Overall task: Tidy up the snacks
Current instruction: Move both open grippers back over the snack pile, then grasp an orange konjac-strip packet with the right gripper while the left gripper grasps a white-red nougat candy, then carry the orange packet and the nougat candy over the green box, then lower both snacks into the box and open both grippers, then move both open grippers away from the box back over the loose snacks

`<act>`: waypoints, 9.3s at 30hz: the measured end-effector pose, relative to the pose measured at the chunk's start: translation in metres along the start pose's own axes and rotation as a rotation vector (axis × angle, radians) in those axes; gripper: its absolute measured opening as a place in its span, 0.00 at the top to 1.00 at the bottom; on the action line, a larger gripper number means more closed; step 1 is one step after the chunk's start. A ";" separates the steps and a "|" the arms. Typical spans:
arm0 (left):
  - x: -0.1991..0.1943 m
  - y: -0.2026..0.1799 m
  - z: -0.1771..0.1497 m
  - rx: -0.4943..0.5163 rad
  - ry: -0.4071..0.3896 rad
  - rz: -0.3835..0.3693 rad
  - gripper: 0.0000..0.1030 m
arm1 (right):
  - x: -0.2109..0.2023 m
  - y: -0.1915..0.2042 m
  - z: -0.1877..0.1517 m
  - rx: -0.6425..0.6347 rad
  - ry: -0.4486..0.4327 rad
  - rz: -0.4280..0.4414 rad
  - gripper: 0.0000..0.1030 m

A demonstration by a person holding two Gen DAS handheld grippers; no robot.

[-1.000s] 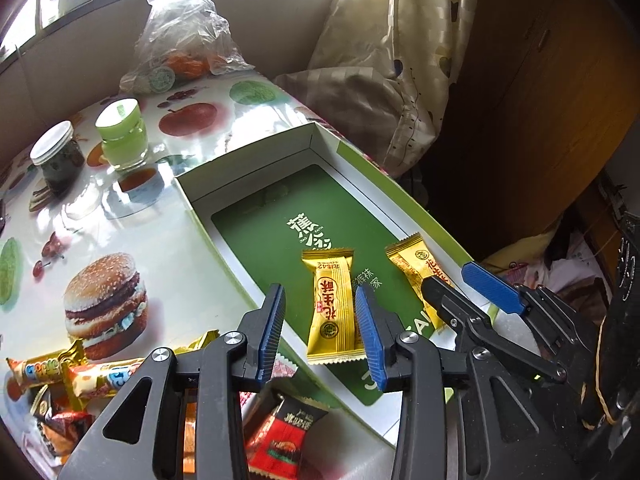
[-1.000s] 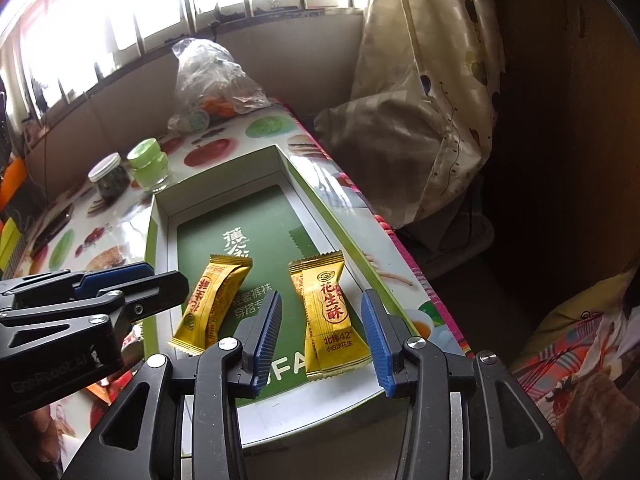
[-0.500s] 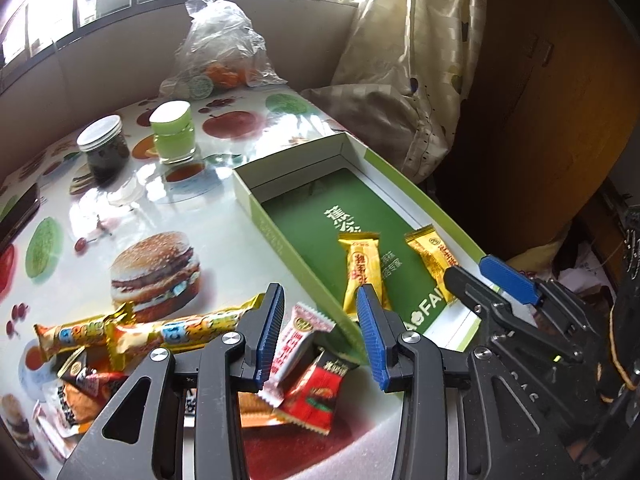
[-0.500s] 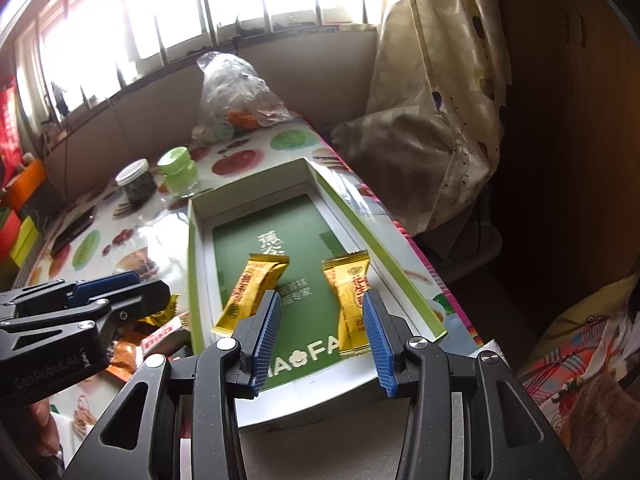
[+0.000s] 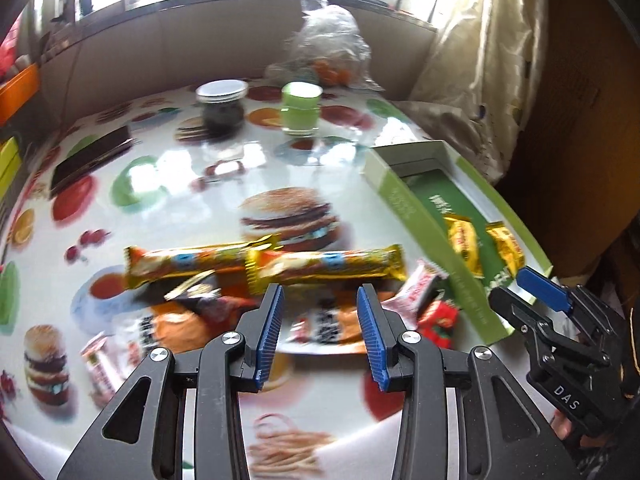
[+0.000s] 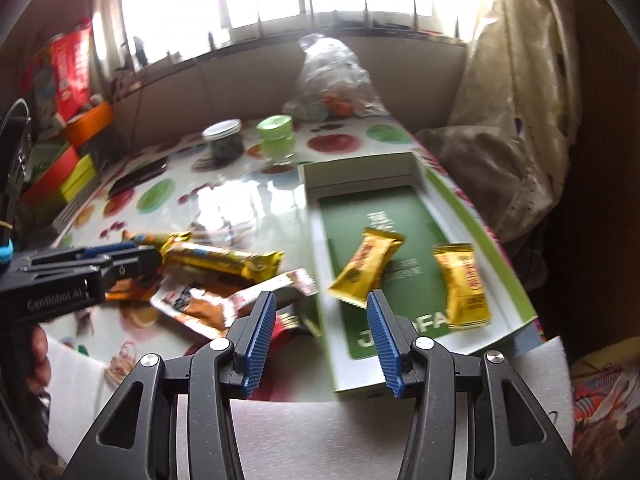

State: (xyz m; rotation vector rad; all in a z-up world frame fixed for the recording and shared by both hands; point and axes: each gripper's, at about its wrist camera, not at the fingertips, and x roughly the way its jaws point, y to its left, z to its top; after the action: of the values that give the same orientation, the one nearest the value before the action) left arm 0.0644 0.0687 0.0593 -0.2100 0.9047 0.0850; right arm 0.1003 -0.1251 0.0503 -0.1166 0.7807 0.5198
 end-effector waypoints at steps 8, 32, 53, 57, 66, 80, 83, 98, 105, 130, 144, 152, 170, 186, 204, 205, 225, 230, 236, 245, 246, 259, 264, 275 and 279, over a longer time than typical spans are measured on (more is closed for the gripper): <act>-0.009 0.044 -0.015 -0.087 -0.001 0.054 0.62 | 0.018 0.037 -0.009 -0.107 0.051 0.061 0.53; -0.019 0.111 -0.045 -0.212 0.012 0.142 0.62 | 0.067 0.113 -0.020 -0.530 0.080 -0.027 0.44; -0.019 0.140 -0.058 -0.291 0.018 0.212 0.62 | 0.068 0.098 -0.009 -0.332 0.101 0.067 0.92; -0.020 0.145 -0.061 -0.303 0.024 0.231 0.62 | 0.067 0.095 -0.007 -0.278 0.111 0.111 0.96; -0.019 0.148 -0.064 -0.316 0.049 0.238 0.51 | 0.054 0.094 -0.003 -0.221 0.082 0.161 0.98; -0.013 0.151 -0.071 -0.332 0.080 0.266 0.51 | 0.025 0.095 0.006 -0.154 0.022 0.263 0.99; -0.011 0.149 -0.070 -0.322 0.078 0.283 0.51 | 0.022 0.095 0.007 -0.148 0.015 0.267 0.99; -0.021 0.142 -0.068 -0.322 0.030 0.235 0.80 | 0.010 0.086 0.010 -0.103 -0.017 0.282 0.99; -0.038 0.125 -0.054 -0.289 -0.033 0.182 0.80 | 0.000 0.080 0.010 -0.081 -0.040 0.288 0.99; -0.030 0.027 -0.009 -0.097 -0.062 -0.027 0.80 | -0.034 0.045 0.022 -0.011 -0.140 0.231 0.99; -0.015 -0.027 0.021 -0.009 -0.064 -0.099 0.80 | -0.050 0.002 0.029 0.043 -0.189 0.156 0.99; -0.006 -0.056 0.036 0.033 -0.059 -0.146 0.80 | -0.055 -0.024 0.031 0.083 -0.200 0.111 0.99; 0.026 -0.096 0.054 0.077 -0.017 -0.197 0.80 | -0.047 -0.066 0.033 0.135 -0.190 0.035 0.99; 0.072 -0.119 0.061 0.099 0.072 -0.237 0.80 | -0.015 -0.085 0.026 0.132 -0.132 -0.049 0.99; 0.100 -0.124 0.060 0.092 0.126 -0.231 0.80 | 0.010 -0.087 0.018 0.156 -0.078 -0.023 0.99; 0.101 -0.124 0.059 0.091 0.129 -0.230 0.80 | 0.011 -0.087 0.017 0.158 -0.077 -0.022 0.99; 0.106 -0.121 0.059 0.079 0.149 -0.255 0.79 | 0.023 -0.087 0.017 0.181 -0.045 -0.002 0.99; 0.104 -0.121 0.059 0.082 0.141 -0.256 0.63 | 0.023 -0.088 0.016 0.187 -0.042 0.003 0.99; 0.102 -0.121 0.059 0.080 0.139 -0.255 0.62 | 0.023 -0.088 0.015 0.198 -0.039 0.004 0.95; 0.091 -0.116 0.059 0.079 0.116 -0.255 0.61 | 0.021 -0.084 0.015 0.195 -0.038 -0.007 0.88; 0.090 -0.116 0.059 0.080 0.115 -0.254 0.61 | 0.020 -0.083 0.015 0.194 -0.040 -0.009 0.88; 0.069 -0.110 0.053 0.089 0.077 -0.243 0.49 | 0.015 -0.077 0.012 0.191 -0.036 -0.056 0.69; 0.056 -0.106 0.047 0.105 0.044 -0.215 0.49 | 0.011 -0.074 0.010 0.186 -0.040 -0.059 0.65; 0.040 -0.088 0.030 0.116 0.010 -0.158 0.49 | 0.003 -0.055 0.006 0.153 -0.049 -0.053 0.61; 0.035 -0.080 0.023 0.118 -0.001 -0.136 0.49 | 0.001 -0.047 0.005 0.138 -0.050 -0.045 0.61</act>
State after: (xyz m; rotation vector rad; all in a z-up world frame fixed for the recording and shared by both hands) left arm 0.1169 -0.0053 0.0577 -0.1617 0.8890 -0.0943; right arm 0.1269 -0.1641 0.0487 0.0061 0.7613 0.4234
